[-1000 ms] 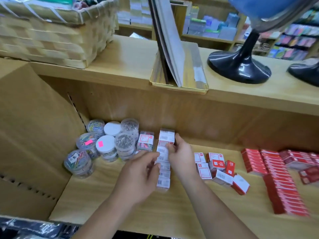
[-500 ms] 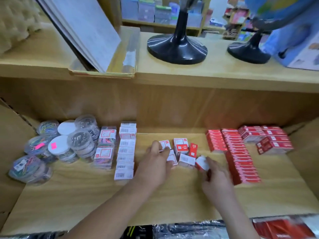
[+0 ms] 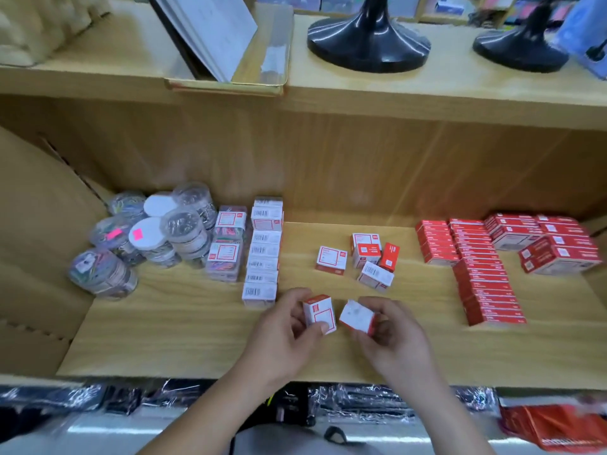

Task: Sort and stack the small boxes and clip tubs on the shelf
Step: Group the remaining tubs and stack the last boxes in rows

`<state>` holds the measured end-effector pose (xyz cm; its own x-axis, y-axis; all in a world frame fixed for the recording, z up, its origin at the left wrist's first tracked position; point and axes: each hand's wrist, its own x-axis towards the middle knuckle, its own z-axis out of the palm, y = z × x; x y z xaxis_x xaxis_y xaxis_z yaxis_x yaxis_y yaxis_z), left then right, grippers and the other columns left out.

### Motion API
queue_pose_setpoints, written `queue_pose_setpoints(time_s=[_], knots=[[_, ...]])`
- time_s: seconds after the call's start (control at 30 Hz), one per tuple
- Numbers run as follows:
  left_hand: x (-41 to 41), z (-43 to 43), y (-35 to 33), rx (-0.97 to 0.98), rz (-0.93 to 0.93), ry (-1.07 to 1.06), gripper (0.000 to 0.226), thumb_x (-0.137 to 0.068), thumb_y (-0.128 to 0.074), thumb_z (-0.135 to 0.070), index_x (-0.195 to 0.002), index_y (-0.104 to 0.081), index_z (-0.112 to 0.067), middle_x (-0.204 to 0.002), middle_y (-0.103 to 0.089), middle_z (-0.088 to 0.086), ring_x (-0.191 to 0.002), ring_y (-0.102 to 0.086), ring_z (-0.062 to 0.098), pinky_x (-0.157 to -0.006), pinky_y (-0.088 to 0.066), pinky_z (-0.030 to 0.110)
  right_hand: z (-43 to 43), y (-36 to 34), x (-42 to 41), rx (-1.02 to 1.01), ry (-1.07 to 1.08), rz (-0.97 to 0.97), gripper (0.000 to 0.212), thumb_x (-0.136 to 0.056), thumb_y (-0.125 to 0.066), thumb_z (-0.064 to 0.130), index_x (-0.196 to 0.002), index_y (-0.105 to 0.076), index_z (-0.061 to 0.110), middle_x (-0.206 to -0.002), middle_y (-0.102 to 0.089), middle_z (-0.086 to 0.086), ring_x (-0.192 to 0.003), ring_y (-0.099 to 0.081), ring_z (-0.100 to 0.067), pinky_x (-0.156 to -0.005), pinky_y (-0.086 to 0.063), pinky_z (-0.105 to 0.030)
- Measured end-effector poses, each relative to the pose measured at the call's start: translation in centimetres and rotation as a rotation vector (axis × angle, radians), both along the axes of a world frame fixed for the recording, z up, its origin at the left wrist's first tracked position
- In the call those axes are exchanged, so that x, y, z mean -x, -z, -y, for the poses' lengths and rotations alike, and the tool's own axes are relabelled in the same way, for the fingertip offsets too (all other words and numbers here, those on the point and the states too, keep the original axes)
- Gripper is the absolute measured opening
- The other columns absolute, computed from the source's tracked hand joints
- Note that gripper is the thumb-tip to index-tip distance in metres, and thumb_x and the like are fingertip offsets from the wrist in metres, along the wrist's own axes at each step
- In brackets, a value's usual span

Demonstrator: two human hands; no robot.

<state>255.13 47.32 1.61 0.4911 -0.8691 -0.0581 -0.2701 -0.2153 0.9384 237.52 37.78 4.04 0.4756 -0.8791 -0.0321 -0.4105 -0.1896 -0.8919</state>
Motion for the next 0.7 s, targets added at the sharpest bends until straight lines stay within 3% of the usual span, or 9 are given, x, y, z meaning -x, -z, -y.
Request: queue_pose_setpoints(time_s=[0.07,0.2,0.27,0.33,0.43,0.5,0.6,0.7], knots=[[-0.6,-1.2,0.0,-0.002,0.009,-0.023,0.044,-0.083,-0.081,-0.02,-0.121,-0.06,-0.03,-0.087,-0.068,-0.018,-0.07,-0.06,0.004,-0.072,-0.051,0.021,0.0,0.4,-1.1,-0.029,-0.002,0.041,0.051,-0.075,-0.078,-0.005,-0.105,-0.068,0.035,-0.099,-0.07,-0.001,-0.076,-0.069,-0.012,-0.074,-0.057,-0.026],[-1.9,-3.3,-0.1,-0.026,0.135,-0.017,0.04,-0.089,-0.068,-0.032,-0.128,-0.058,-0.036,-0.104,-0.066,-0.021,-0.095,-0.065,0.004,-0.086,-0.05,0.02,-0.1,-0.1,-2.5,-0.032,0.011,0.073,0.051,-0.075,-0.077,-0.008,-0.107,-0.063,0.03,-0.085,-0.07,0.011,-0.072,-0.064,-0.003,-0.069,-0.051,-0.015],[-2.0,-3.6,-0.3,-0.015,0.183,0.005,0.045,-0.092,-0.064,-0.032,-0.136,-0.055,-0.035,-0.113,-0.061,-0.022,-0.103,-0.062,0.002,-0.092,-0.047,0.018,0.3,-0.4,-2.5,0.186,-0.007,-0.036,0.045,-0.075,-0.078,-0.001,-0.108,-0.065,0.028,-0.092,-0.066,0.013,-0.08,-0.063,-0.003,-0.074,-0.051,-0.017],[-1.8,-3.5,-0.4,-0.007,0.19,0.007,0.048,-0.093,-0.064,-0.031,-0.14,-0.054,-0.032,-0.117,-0.059,-0.019,-0.107,-0.06,0.0,-0.096,-0.046,0.019,0.5,-0.7,-2.7,0.471,-0.085,-0.236,0.042,-0.073,-0.078,0.008,-0.109,-0.069,0.028,-0.099,-0.062,0.01,-0.092,-0.06,-0.012,-0.08,-0.051,-0.028],[-1.7,-3.6,-0.2,-0.007,0.228,-0.038,0.039,-0.089,-0.064,-0.03,-0.128,-0.057,-0.033,-0.113,-0.064,-0.017,-0.103,-0.062,0.002,-0.093,-0.051,0.029,0.3,-0.1,-3.2,0.608,-0.247,-0.32,0.038,-0.069,-0.084,0.018,-0.104,-0.074,0.026,-0.093,-0.058,0.009,-0.092,-0.056,-0.019,-0.077,-0.049,-0.033],[-1.7,-4.1,-0.1,0.008,0.284,-0.062,0.029,-0.088,-0.064,-0.027,-0.116,-0.059,-0.035,-0.104,-0.066,-0.019,-0.095,-0.062,0.001,-0.086,-0.052,0.03,0.2,0.4,-2.7,0.562,-0.283,-0.29,0.037,-0.067,-0.083,0.023,-0.103,-0.075,0.027,-0.095,-0.058,0.012,-0.094,-0.057,-0.017,-0.078,-0.05,-0.034],[-1.9,-4.9,0.1,0.024,0.279,-0.087,0.029,-0.087,-0.064,-0.025,-0.11,-0.059,-0.04,-0.095,-0.067,-0.02,-0.083,-0.063,0.002,-0.078,-0.053,0.027,0.7,1.4,-1.3,0.351,-0.163,-0.212,0.059,-0.066,-0.08,0.024,-0.124,-0.066,0.027,-0.109,-0.052,0.02,-0.104,-0.06,-0.011,-0.091,-0.05,-0.031],[-2.0,-5.3,0.5,0.025,0.213,-0.073,0.028,-0.089,-0.064,-0.024,-0.112,-0.061,-0.041,-0.092,-0.066,-0.018,-0.076,-0.062,0.007,-0.07,-0.051,0.027,1.0,2.1,-1.1,0.181,-0.164,-0.234,0.074,-0.067,-0.075,0.044,-0.136,-0.056,0.027,-0.116,-0.043,0.029,-0.111,-0.057,-0.008,-0.099,-0.05,-0.035]])
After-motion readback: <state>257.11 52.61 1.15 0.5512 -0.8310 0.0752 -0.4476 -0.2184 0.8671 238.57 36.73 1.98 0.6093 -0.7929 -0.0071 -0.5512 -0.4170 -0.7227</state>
